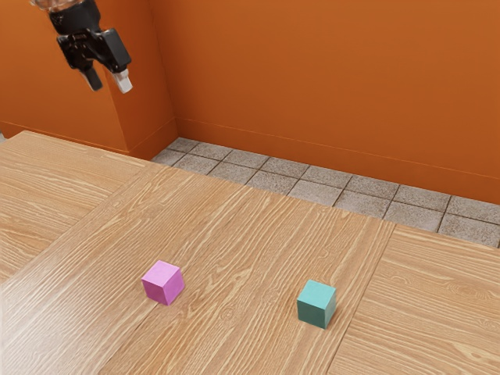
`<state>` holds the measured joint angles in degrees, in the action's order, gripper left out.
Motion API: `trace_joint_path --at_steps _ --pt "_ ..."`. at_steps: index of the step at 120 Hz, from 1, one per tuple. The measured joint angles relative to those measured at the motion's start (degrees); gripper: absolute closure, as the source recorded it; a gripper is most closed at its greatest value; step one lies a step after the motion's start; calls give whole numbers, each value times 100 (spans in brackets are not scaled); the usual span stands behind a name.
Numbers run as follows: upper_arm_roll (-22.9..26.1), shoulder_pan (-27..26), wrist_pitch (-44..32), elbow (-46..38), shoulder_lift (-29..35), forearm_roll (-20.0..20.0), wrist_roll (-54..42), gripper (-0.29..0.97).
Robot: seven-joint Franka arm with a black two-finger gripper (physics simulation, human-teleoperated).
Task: Pick up the blue block with one arm, and put the blue block on the pink block with one arm
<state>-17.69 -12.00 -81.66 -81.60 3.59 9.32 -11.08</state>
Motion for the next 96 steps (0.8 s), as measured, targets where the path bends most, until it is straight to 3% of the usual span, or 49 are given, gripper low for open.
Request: trace_joint_path --at_steps 16,22,26,32,42,54,71,82,96 --pt "-60 212 -328 -18 -453 140 104 2" --pt "-66 268 -412 149 -824 15 235 3" --pt "-80 15 -459 243 -1057 -72 354 3" --pt "-73 -899 -565 136 -1292 -113 536 3" --pt "374 -1655 -1271 -1123 -1149 -137 845 4" --pt "267 -1702 -2087 -1679 -1571 13 1184 4" --pt "576 -1624 -2885 -885 -2670 220 1579 4" --pt "656 -1828 -3484 -1775 -2420 388 1804 4" --pt "686 -2179 -4022 -2088 -2389 501 2083 5"
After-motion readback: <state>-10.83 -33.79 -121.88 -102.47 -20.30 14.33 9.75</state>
